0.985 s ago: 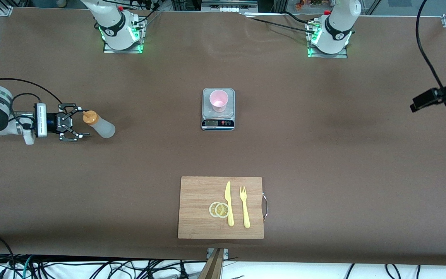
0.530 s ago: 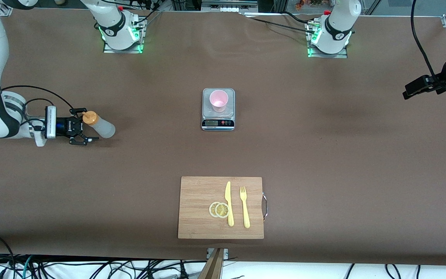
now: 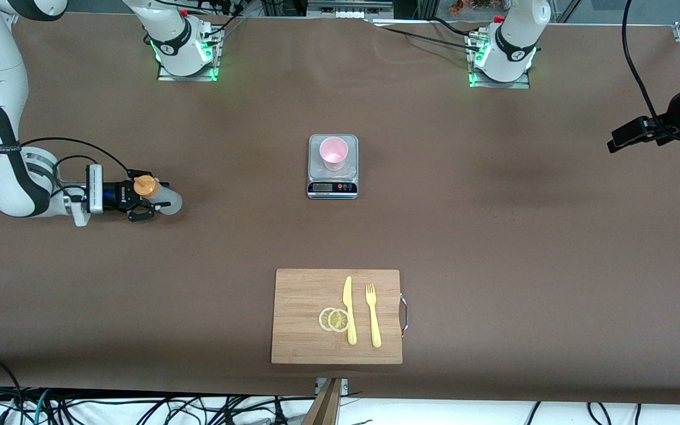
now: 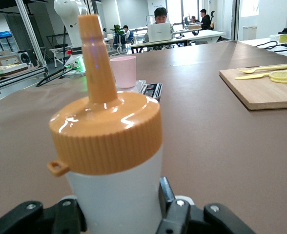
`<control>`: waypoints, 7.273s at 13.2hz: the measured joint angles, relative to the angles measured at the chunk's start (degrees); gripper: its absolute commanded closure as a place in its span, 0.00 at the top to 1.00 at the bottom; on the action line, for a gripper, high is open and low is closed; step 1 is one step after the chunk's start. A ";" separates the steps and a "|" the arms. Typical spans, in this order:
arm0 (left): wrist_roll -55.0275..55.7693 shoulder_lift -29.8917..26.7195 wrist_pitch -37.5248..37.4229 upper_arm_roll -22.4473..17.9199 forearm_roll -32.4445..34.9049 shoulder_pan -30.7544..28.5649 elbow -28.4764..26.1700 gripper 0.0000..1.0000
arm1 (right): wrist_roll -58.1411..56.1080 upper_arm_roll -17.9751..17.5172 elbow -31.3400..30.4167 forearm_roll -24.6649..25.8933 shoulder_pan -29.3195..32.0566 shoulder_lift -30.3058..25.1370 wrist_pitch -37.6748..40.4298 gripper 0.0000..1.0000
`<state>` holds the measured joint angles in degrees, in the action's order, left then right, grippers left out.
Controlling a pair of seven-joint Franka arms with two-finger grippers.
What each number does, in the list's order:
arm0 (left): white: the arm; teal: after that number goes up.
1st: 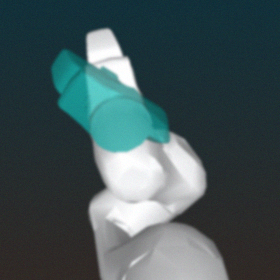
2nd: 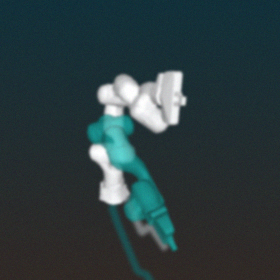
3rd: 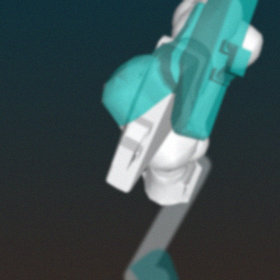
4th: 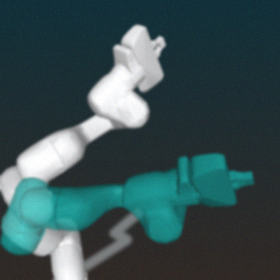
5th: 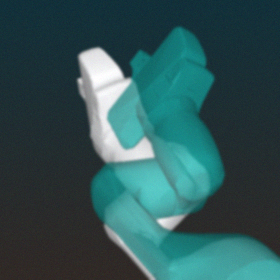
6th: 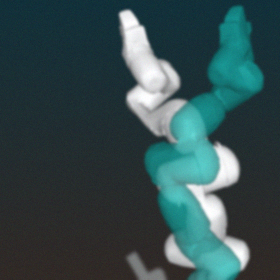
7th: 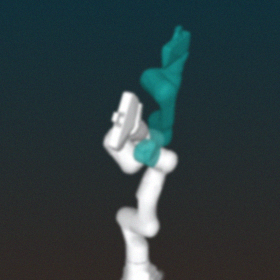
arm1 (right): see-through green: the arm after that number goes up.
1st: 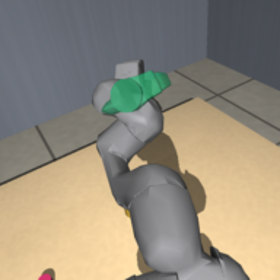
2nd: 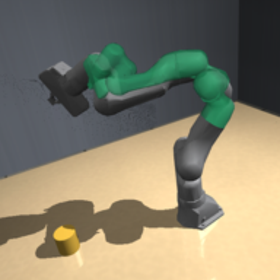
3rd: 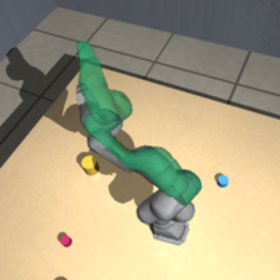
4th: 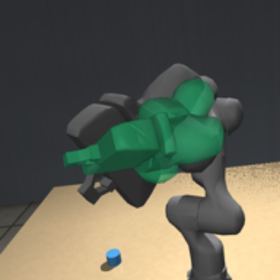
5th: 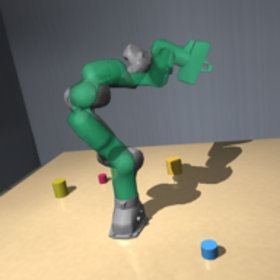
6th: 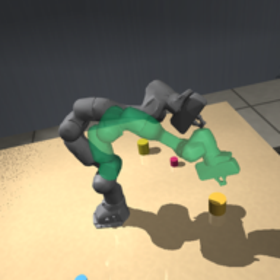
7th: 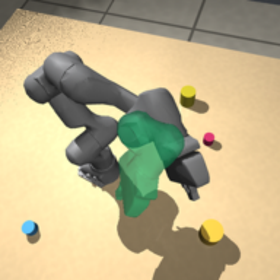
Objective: Add sauce to pink cup with both arms
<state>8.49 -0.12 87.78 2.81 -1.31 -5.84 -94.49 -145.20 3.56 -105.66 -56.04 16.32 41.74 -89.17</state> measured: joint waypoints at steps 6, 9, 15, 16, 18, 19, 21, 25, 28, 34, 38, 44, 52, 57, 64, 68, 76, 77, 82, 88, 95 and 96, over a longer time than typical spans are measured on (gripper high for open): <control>0.00 1.25 0.08 -0.14 0.00 0.00 -0.11 1.00 | 0.68 -0.10 2.74 0.61 -4.41 -3.05 -0.46 0.00; 0.03 1.25 0.07 -0.14 0.00 -0.01 -0.11 1.00 | 9.10 -0.11 3.14 3.39 -8.11 -8.35 -4.62 0.00; 0.15 1.29 0.00 -0.39 0.00 -0.04 -0.11 1.00 | 32.71 -0.46 3.18 16.24 -19.64 -17.86 -12.08 0.00; 0.15 1.31 0.00 -0.41 0.00 -0.06 -0.11 1.00 | 34.98 -0.51 3.17 17.47 -22.13 -17.98 -14.08 0.00; 0.15 1.34 0.00 -0.41 0.00 -0.06 -0.13 1.00 | 41.24 -0.57 3.00 21.47 -26.95 -17.94 -18.24 0.00; 0.15 1.35 -0.01 -0.42 0.00 -0.06 -0.14 1.00 | 44.50 -0.59 3.00 23.70 -29.06 -17.95 -19.69 0.00; 0.15 1.37 -0.01 -0.41 0.00 -0.06 -0.17 1.00 | 50.69 -0.59 3.14 27.74 -32.88 -18.07 -21.56 0.00; 0.15 1.39 -0.05 -0.42 0.00 -0.06 -0.29 1.00 | 61.54 -0.60 3.90 36.60 -38.84 -18.93 -22.05 0.00; 0.15 1.39 -0.09 -0.41 0.00 -0.06 -0.35 1.00 | 70.88 -0.67 5.09 43.36 -44.12 -18.96 -22.25 0.00; 0.15 1.43 -0.17 -0.41 0.00 -0.06 -0.53 1.00 | 82.87 -0.74 5.97 51.23 -52.72 -18.92 -22.32 0.00; 0.16 1.43 -0.22 -0.43 0.00 -0.07 -0.60 1.00 | 87.25 -0.72 5.96 55.54 -55.42 -18.72 -22.30 0.00; 0.16 1.43 -0.36 -0.44 0.00 -0.07 -0.70 1.00 | 92.73 -0.71 5.89 60.75 -59.81 -17.86 -22.15 0.00; 0.16 1.43 -0.36 -0.50 0.00 -0.08 -0.75 1.00 | 93.42 -0.63 6.59 66.43 -61.64 -17.37 -18.81 0.00; 0.16 1.43 -0.36 -0.67 0.00 -0.53 -0.80 1.00 | 97.28 -0.63 9.36 68.93 -63.83 -16.38 -14.67 0.00; 0.16 1.43 -0.37 -0.68 0.00 -0.62 -0.89 1.00 | 101.29 -0.62 14.16 71.54 -66.19 -12.33 -9.32 0.00; 0.16 1.43 -0.37 -0.68 0.00 -0.62 -0.90 1.00 | 102.17 -0.62 15.28 73.28 -66.35 -11.73 -6.48 0.00; 0.16 1.43 -0.37 -0.68 0.00 -0.62 -0.90 1.00 | 102.93 -0.57 15.67 74.67 -67.78 -11.10 -5.30 0.00; 0.16 1.43 -0.37 -0.68 0.00 -0.62 -0.91 1.00 | 102.94 -0.56 15.74 74.78 -67.96 -11.10 -5.08 0.00; 0.16 1.43 -0.37 -0.68 0.00 -0.62 -0.92 1.00 | 103.19 -0.55 18.11 75.11 -68.64 -10.65 -0.79 0.00; 0.16 1.43 -0.37 -0.68 0.00 -0.62 -0.93 1.00 | 103.31 -0.53 22.81 75.16 -69.48 -7.76 3.27 0.00; 0.16 1.43 -0.37 -0.68 0.00 -0.62 -0.94 1.00 | 103.32 -0.52 23.32 76.71 -69.85 -6.97 5.21 0.00; 0.16 1.43 -0.37 -0.68 0.00 -0.62 -0.94 1.00 | 103.32 -0.52 23.32 76.95 -69.95 -6.88 5.44 0.00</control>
<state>8.65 1.31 87.41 2.13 -1.31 -6.47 -95.43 -41.89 3.04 -82.34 20.91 -53.63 34.86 -83.73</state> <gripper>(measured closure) 0.000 0.626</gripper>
